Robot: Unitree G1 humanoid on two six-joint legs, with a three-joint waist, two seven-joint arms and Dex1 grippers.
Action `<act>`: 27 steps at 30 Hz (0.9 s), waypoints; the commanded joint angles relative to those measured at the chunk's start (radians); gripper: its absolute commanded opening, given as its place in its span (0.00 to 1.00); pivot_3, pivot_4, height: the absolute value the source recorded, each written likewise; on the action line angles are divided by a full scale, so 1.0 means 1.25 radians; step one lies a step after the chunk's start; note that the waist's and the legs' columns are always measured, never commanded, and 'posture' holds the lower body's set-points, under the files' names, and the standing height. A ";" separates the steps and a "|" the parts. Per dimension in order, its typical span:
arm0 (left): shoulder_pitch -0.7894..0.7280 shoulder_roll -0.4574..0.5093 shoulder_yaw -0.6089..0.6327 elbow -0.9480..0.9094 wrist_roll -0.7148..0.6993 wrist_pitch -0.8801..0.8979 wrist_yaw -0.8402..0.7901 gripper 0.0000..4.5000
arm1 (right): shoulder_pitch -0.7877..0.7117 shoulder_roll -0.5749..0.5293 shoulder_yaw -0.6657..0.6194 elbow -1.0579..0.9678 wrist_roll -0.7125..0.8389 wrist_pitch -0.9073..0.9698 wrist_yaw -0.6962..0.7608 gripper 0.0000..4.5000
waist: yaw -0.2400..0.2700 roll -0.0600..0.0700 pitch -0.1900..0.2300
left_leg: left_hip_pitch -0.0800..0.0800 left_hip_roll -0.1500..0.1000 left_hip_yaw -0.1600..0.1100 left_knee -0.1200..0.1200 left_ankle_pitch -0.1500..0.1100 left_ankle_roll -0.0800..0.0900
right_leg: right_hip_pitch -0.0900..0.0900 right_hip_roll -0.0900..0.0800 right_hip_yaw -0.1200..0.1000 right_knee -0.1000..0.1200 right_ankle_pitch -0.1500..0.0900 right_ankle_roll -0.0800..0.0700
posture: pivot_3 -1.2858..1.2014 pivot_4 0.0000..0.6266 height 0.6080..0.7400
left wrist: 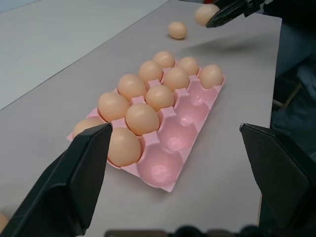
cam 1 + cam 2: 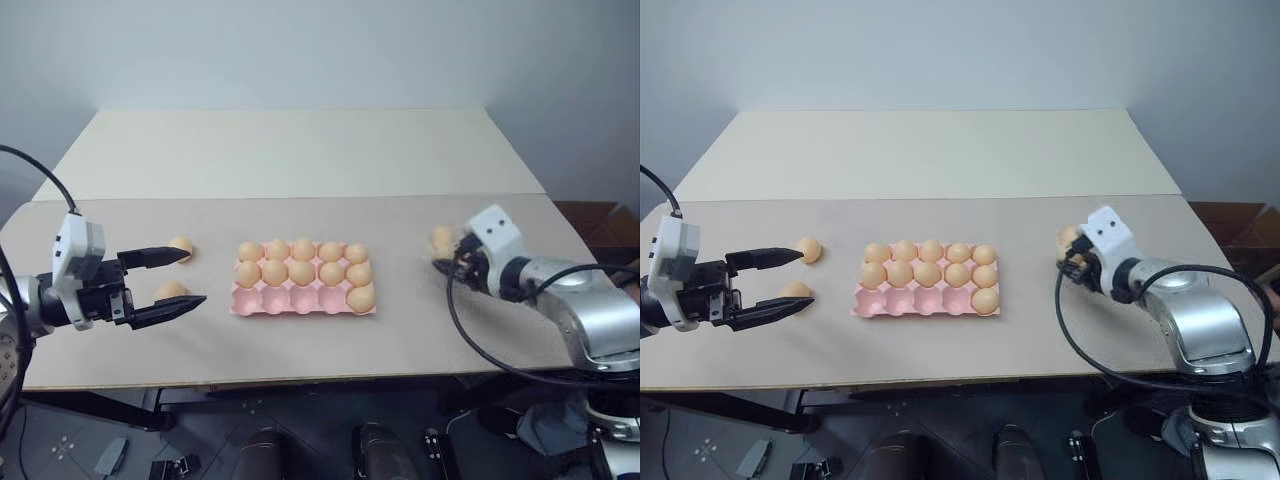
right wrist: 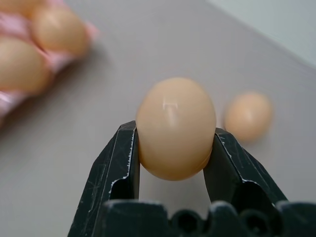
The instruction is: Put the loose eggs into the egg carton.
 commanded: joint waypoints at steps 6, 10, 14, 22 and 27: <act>-0.017 -0.004 -0.009 -0.001 0.006 -0.030 -0.003 1.00 | -0.076 0.162 0.241 -0.088 -0.005 0.033 -0.055 0.39 | 0.007 0.000 0.000 | 0.000 -0.001 0.000 0.000 0.000 0.000 | 0.000 -0.001 0.000 0.000 0.000 -0.001 | 0.52 0.24 1.00; -0.027 -0.007 -0.019 0.003 0.008 -0.038 0.000 1.00 | -0.102 0.176 0.306 -0.060 -0.049 0.024 -0.072 0.45 | 0.008 0.000 0.000 | -0.001 -0.002 0.000 0.000 0.000 0.000 | 0.000 -0.002 -0.001 0.000 0.000 -0.001 | 0.52 0.24 1.00; -0.028 -0.007 -0.016 0.005 0.010 -0.040 -0.001 1.00 | -0.105 0.166 0.301 -0.073 -0.050 0.029 -0.057 0.74 | 0.006 0.000 0.000 | -0.002 -0.002 0.000 0.000 0.000 0.000 | -0.001 -0.002 -0.001 0.000 0.000 -0.001 | 0.52 0.24 1.00; -0.028 -0.001 -0.012 0.014 0.012 -0.043 -0.006 1.00 | -0.071 0.076 0.146 -0.182 0.019 0.057 -0.003 0.99 | 0.007 -0.001 0.000 | -0.001 -0.001 0.000 0.000 0.000 0.000 | 0.000 -0.001 -0.001 0.000 0.000 -0.001 | 0.52 0.24 1.00; -0.012 0.011 0.002 0.031 0.016 -0.048 -0.026 1.00 | 0.025 -0.049 -0.067 -0.198 0.101 -0.023 0.130 0.99 | 0.011 -0.001 0.000 | -0.001 -0.002 0.000 0.000 0.000 0.000 | 0.000 -0.002 -0.001 -0.001 0.000 -0.001 | 0.52 0.24 1.00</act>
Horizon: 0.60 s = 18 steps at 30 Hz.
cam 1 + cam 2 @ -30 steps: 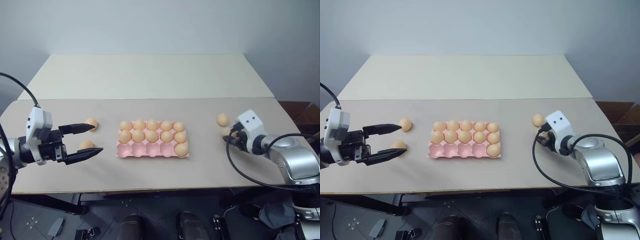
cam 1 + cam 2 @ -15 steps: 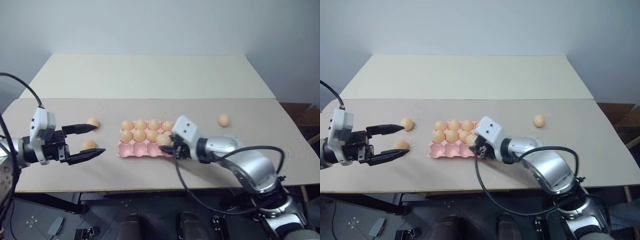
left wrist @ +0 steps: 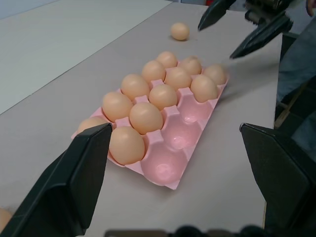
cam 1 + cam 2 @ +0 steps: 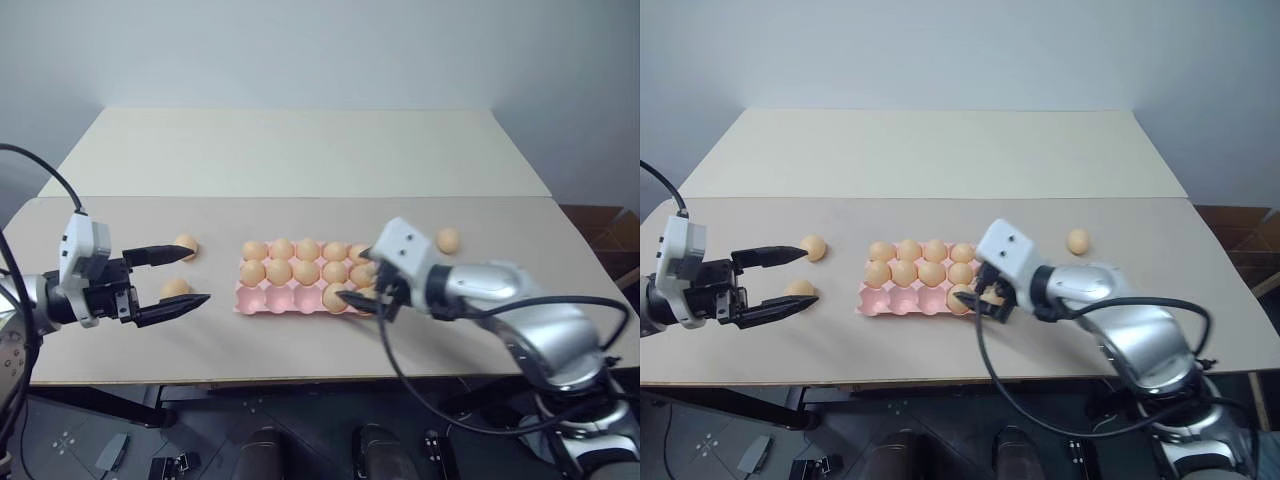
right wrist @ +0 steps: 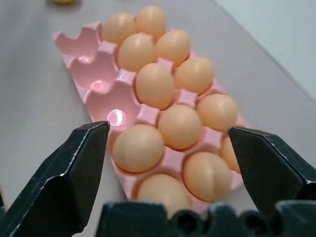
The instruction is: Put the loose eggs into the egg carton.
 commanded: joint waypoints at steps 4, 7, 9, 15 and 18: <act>0.041 0.032 0.055 0.024 0.012 -0.025 -0.039 1.00 | 0.182 -0.130 -0.268 0.064 0.044 -0.233 0.217 0.99 | 0.002 0.000 0.000 | 0.000 0.000 0.000 0.000 0.000 0.000 | 0.000 0.000 0.000 0.000 0.000 0.000 | 0.52 0.24 1.00; 0.060 0.037 0.080 0.037 0.017 -0.025 -0.041 1.00 | 0.260 -0.143 -0.353 0.173 0.056 -0.318 0.293 0.99 | 0.001 0.000 0.000 | 0.002 0.001 0.001 0.000 0.000 0.000 | 0.002 0.001 0.001 0.000 -0.001 0.001 | 0.52 0.24 1.00; 0.070 0.037 0.098 0.040 0.016 -0.021 -0.038 1.00 | 0.312 -0.158 -0.368 0.226 0.018 -0.406 0.332 0.99 | 0.001 0.000 0.000 | 0.003 0.001 0.001 0.000 0.000 0.000 | 0.002 0.001 0.001 0.000 -0.002 0.003 | 0.52 0.24 1.00; 0.096 0.031 0.120 0.026 0.013 -0.019 -0.038 1.00 | 0.323 -0.159 -0.355 0.273 0.011 -0.445 0.323 0.99 | -0.005 0.000 0.000 | 0.003 0.001 0.002 0.000 0.000 0.000 | 0.001 0.001 0.002 0.001 -0.003 0.005 | 0.52 0.24 1.00; 0.093 0.029 0.117 0.025 0.013 -0.018 -0.033 1.00 | 0.287 -0.160 -0.322 0.289 -0.011 -0.421 0.281 0.99 | -0.006 0.000 0.000 | 0.003 0.001 0.002 0.000 0.000 0.000 | 0.001 0.001 0.002 0.001 -0.003 0.005 | 0.52 0.24 1.00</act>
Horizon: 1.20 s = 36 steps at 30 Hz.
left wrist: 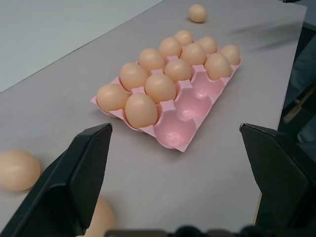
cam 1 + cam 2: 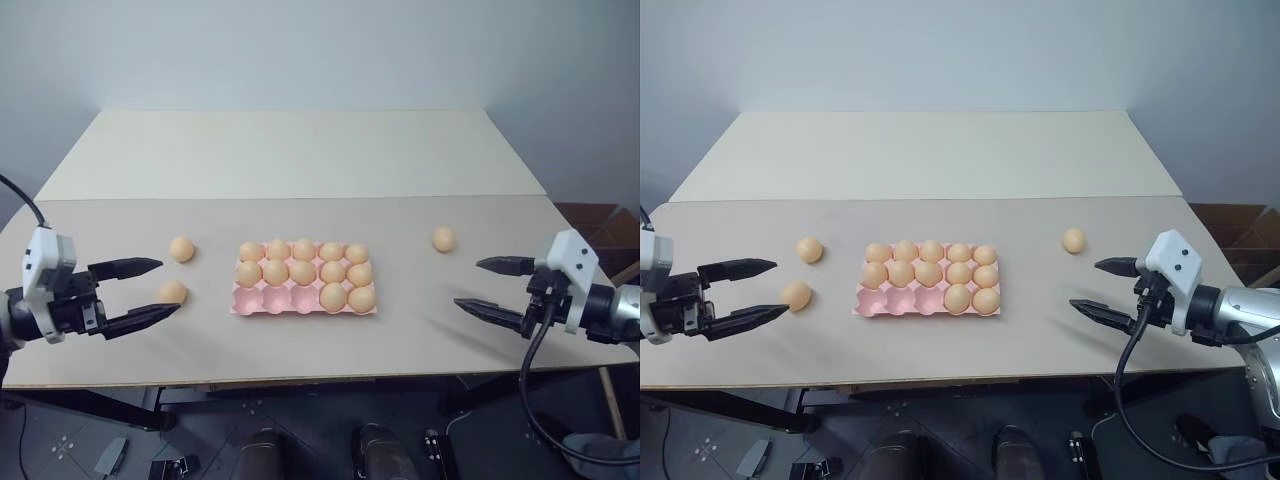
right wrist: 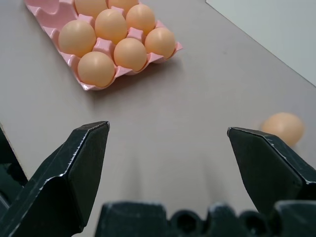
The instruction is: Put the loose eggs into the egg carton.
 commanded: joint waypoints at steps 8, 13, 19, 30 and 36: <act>-0.033 -0.004 -0.010 -0.021 -0.007 -0.013 0.009 1.00 | -0.360 0.113 0.244 0.237 -0.184 0.246 -0.345 0.99 | -0.005 0.000 0.000 | 0.000 0.000 0.002 0.000 0.000 0.000 | -0.001 0.000 0.001 0.000 0.004 -0.007 | 0.52 0.24 1.00; -0.037 -0.004 -0.012 -0.021 -0.006 -0.014 0.008 1.00 | -0.510 0.224 0.288 0.467 -0.276 0.239 -0.487 0.99 | -0.001 0.000 0.000 | -0.004 -0.001 0.001 -0.001 0.000 0.000 | -0.003 0.000 0.001 0.000 0.004 -0.007 | 0.52 0.24 1.00; -0.027 -0.001 -0.003 -0.032 -0.008 -0.011 0.006 1.00 | -0.626 0.301 0.296 0.721 -0.325 0.160 -0.555 0.96 | -0.002 0.000 0.000 | -0.005 -0.002 0.001 -0.001 0.000 0.000 | -0.003 -0.001 0.001 -0.002 0.005 -0.005 | 0.52 0.24 1.00; -0.008 0.003 0.019 -0.051 -0.011 -0.004 0.007 1.00 | -0.573 0.311 0.282 0.447 -0.280 0.213 -0.495 0.43 | -0.007 0.001 0.000 | -0.004 -0.001 0.000 -0.001 0.000 0.000 | -0.004 -0.001 0.001 -0.001 0.005 -0.004 | 0.52 0.24 1.00; -0.018 0.009 0.010 -0.043 -0.011 -0.001 -0.001 1.00 | -0.479 0.303 0.320 0.022 -0.118 0.331 -0.348 0.43 | -0.005 0.001 0.000 | -0.004 0.000 0.000 -0.001 0.000 0.000 | -0.003 0.000 0.001 0.000 0.006 -0.004 | 0.52 0.24 1.00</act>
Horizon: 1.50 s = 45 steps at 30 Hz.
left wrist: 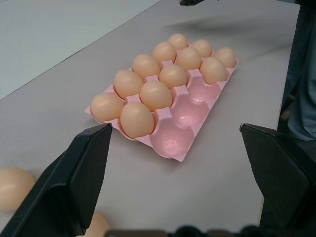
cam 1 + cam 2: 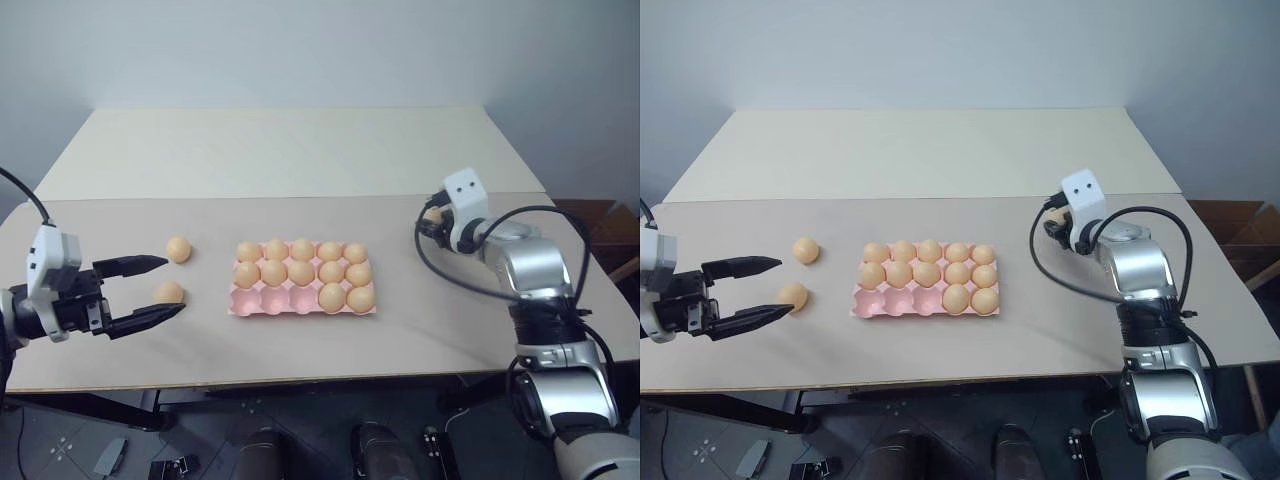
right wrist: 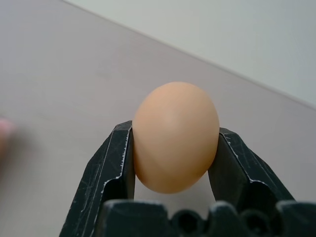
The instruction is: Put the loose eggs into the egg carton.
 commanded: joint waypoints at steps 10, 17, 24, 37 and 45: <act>-0.034 0.019 -0.008 0.004 -0.006 -0.002 -0.016 1.00 | 0.069 0.075 0.304 -0.336 0.070 0.052 0.055 0.43 | 0.004 -0.001 0.000 | 0.001 0.000 0.000 0.000 0.000 0.000 | 0.001 0.000 -0.001 0.000 -0.001 -0.001 | 0.52 0.24 1.00; -0.036 0.015 -0.011 0.000 -0.005 -0.006 -0.012 1.00 | 0.047 0.101 0.340 -0.311 0.033 0.056 0.040 0.70 | 0.005 -0.001 0.000 | 0.000 0.000 0.000 0.000 0.000 0.000 | 0.000 0.000 -0.001 0.000 -0.001 -0.001 | 0.52 0.24 1.00; -0.033 0.012 -0.007 0.001 -0.004 -0.010 -0.009 1.00 | 0.047 0.062 0.264 -0.379 0.071 0.076 0.071 0.99 | 0.006 -0.001 0.000 | 0.000 0.000 0.000 0.000 0.000 0.000 | 0.000 0.000 -0.001 0.000 -0.001 -0.001 | 0.52 0.24 1.00; 0.012 0.003 0.039 0.009 0.001 -0.022 0.006 1.00 | 0.320 -0.261 -0.207 -0.259 0.218 -0.247 0.427 0.99 | 0.012 -0.001 0.000 | 0.001 0.000 0.000 0.000 0.000 0.000 | 0.002 0.000 -0.002 -0.002 -0.001 0.000 | 0.52 0.24 1.00; 0.065 0.000 0.083 0.006 -0.005 -0.010 0.012 1.00 | 0.443 -0.302 -0.270 -0.161 0.222 -0.369 0.504 0.99 | 0.005 -0.001 0.000 | 0.003 0.001 0.001 0.000 0.000 0.000 | 0.002 0.000 0.000 -0.001 -0.001 -0.001 | 0.52 0.24 1.00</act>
